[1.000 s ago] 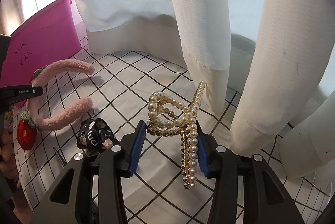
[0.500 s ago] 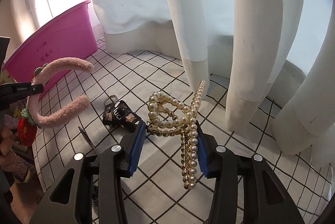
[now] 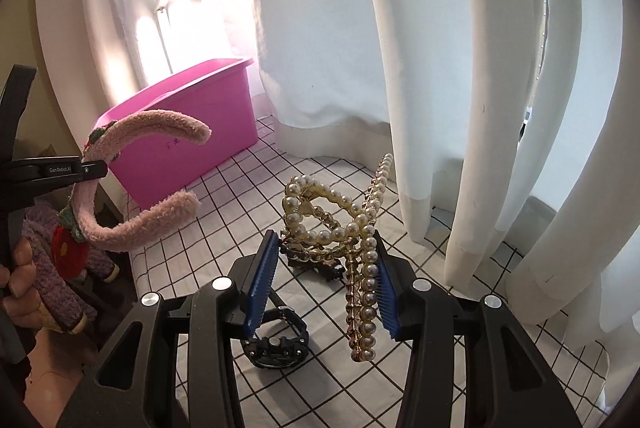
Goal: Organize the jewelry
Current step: 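Lift and carry the headband and pearl clip with both tools over the tub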
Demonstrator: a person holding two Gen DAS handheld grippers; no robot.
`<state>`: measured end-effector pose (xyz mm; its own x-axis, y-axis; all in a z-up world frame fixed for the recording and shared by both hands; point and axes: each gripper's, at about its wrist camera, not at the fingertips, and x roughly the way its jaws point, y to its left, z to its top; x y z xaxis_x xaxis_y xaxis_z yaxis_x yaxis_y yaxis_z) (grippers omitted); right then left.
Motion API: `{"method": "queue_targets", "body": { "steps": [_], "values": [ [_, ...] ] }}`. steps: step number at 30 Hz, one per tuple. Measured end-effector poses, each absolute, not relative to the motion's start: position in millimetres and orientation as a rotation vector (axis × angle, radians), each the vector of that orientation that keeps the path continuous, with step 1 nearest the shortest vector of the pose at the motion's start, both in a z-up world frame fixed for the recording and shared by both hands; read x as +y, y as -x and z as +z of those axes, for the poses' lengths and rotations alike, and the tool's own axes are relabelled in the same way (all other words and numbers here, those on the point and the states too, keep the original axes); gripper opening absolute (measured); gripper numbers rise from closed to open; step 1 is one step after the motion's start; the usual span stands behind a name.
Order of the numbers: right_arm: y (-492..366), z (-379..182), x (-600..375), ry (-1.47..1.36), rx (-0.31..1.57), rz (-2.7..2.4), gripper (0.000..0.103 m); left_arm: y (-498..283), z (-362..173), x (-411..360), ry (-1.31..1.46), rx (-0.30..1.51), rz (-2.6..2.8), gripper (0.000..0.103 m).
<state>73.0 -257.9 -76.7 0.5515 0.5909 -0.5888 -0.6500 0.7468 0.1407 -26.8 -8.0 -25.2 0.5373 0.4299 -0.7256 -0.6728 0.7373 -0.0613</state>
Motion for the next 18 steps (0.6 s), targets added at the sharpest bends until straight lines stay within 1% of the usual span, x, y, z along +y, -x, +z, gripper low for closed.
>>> {"method": "queue_targets", "body": {
  "steps": [8, 14, 18],
  "values": [
    [-74, -18, -217, 0.07, 0.547, 0.822, 0.044, 38, 40, 24, 0.332, 0.648, 0.692, 0.01],
    [-87, 14, -145, 0.061, 0.496, 0.869, 0.044, 37, 66, 89, 0.315, 0.606, 0.698, 0.01],
    [-107, 31, -76, 0.036, 0.506, 0.909, 0.044, 25, 70, 147, 0.302, 0.621, 0.694, 0.01]
  ]
}}
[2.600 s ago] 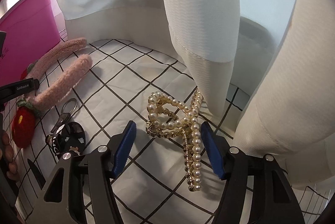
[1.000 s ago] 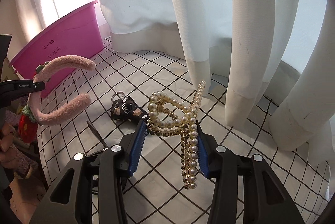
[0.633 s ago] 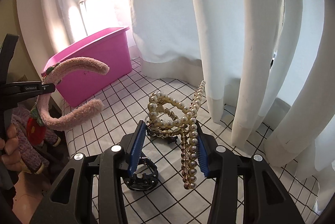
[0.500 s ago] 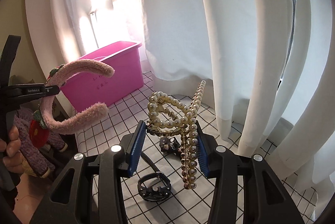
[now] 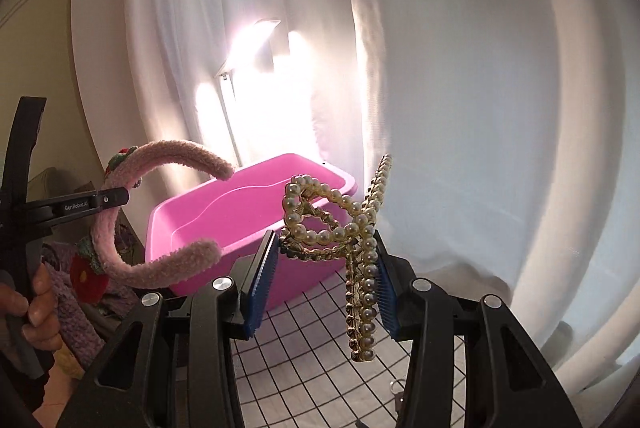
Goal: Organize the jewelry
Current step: 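Lift and carry the headband and pearl clip with both tools over the tub, then open the left tool to drop the headband while the right tool releases the pearl clip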
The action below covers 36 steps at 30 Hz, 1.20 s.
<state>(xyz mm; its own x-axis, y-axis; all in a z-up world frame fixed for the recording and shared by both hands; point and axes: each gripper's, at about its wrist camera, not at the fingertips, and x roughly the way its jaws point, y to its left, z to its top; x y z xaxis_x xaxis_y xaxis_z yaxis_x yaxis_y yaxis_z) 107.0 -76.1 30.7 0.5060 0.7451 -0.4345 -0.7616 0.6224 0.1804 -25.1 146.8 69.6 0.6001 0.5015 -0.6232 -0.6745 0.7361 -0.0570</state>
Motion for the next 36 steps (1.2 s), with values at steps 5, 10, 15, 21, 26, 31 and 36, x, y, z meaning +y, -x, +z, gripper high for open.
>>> {"method": "queue_targets", "body": {
  "steps": [5, 10, 15, 21, 26, 31, 36],
  "values": [
    [-130, 44, 7, 0.053, 0.525, 0.943, 0.044, 3, 52, 218, 0.322, 0.669, 0.699, 0.01],
    [-156, 45, 79, 0.111, 0.579, 0.973, 0.044, -18, 29, 271, 0.361, 0.732, 0.69, 0.01],
    [-190, 26, 143, 0.184, 0.692, 0.984, 0.044, -39, -3, 296, 0.395, 0.829, 0.658, 0.01],
    [-224, -6, 196, 0.282, 0.86, 0.963, 0.044, -62, -30, 308, 0.397, 0.924, 0.611, 0.011],
    [-242, -37, 218, 0.355, 0.982, 0.914, 0.044, -76, -43, 312, 0.39, 0.988, 0.587, 0.013],
    [-256, -55, 234, 0.391, 1.068, 0.881, 0.044, -81, -53, 317, 0.39, 1.032, 0.577, 0.016],
    [-264, -59, 237, 0.399, 1.088, 0.853, 0.064, -82, -59, 322, 0.402, 1.068, 0.583, 0.044]
  ]
}}
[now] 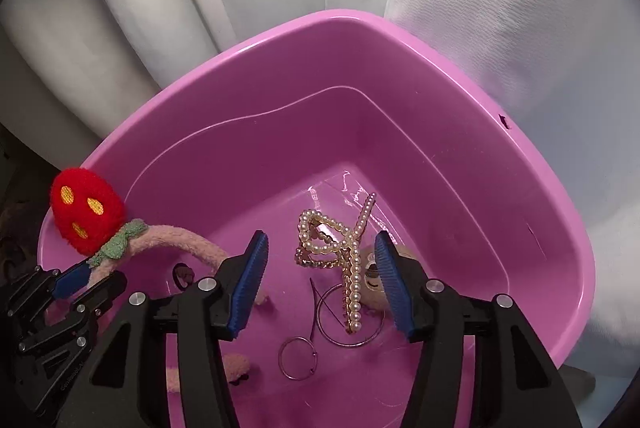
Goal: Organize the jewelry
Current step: 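Open the left tool to drop the headband while the right tool releases the pearl clip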
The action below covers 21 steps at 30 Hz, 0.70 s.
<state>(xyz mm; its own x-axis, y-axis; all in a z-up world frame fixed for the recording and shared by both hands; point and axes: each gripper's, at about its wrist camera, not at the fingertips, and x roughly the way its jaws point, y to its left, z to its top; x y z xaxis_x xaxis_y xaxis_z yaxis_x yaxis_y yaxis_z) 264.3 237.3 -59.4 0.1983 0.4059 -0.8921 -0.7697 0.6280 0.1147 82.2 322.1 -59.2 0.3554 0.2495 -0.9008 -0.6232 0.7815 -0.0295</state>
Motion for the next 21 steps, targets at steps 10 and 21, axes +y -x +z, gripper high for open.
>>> {"method": "queue_targets", "body": {
  "steps": [10, 21],
  "values": [
    [-265, -57, 229, 0.388, 1.091, 0.839, 0.064, -73, -47, 324, 0.395, 1.035, 0.607, 0.083],
    [-237, -34, 218, 0.374, 1.049, 0.854, 0.067, -57, -29, 317, 0.38, 0.972, 0.604, 0.087]
  ]
}}
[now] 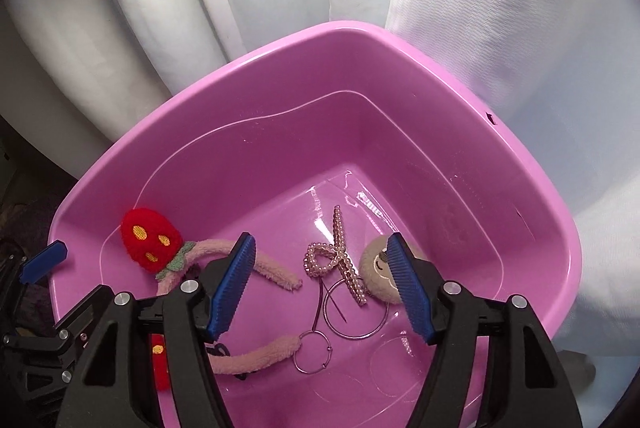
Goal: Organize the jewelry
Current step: 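Open the left tool to drop the headband while the right tool releases the pearl clip, then withdraw both tools from the tub back over the table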
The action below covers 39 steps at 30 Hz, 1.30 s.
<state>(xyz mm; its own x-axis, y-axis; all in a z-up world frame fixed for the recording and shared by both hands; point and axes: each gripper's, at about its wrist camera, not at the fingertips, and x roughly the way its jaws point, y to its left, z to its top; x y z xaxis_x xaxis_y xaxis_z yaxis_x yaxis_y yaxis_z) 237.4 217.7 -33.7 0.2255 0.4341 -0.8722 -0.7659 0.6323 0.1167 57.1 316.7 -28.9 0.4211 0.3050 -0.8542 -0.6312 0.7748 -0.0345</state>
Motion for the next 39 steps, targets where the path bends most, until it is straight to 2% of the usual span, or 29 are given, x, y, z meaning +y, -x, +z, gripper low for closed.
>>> {"method": "queue_targets", "body": {
  "steps": [7, 12, 14, 17, 20, 29, 34, 39],
  "values": [
    [-214, -3, 193, 0.278, 0.972, 0.851, 0.067, -43, -7, 312, 0.345, 0.9, 0.59, 0.089],
    [-185, 34, 152, 0.173, 0.851, 0.826, 0.067, -34, 11, 301, 0.322, 0.847, 0.543, 0.09],
    [-170, 47, 125, 0.116, 0.801, 0.798, 0.067, -29, 21, 294, 0.301, 0.805, 0.528, 0.095],
    [-144, 60, 72, 0.039, 0.742, 0.718, 0.073, -25, 35, 279, 0.279, 0.747, 0.483, 0.096],
    [-117, 65, 5, -0.008, 0.699, 0.591, 0.073, -26, 47, 257, 0.261, 0.716, 0.4, 0.096],
    [-30, 35, -184, -0.112, 0.727, 0.157, 0.076, -26, 69, 160, 0.178, 0.649, 0.112, 0.097],
    [26, 8, -234, -0.22, 0.742, 0.048, 0.076, -30, 62, 100, 0.085, 0.698, -0.043, 0.097],
    [65, -29, -246, -0.296, 0.771, -0.026, 0.076, -41, 33, 48, 0.007, 0.773, -0.185, 0.097]
  ]
}}
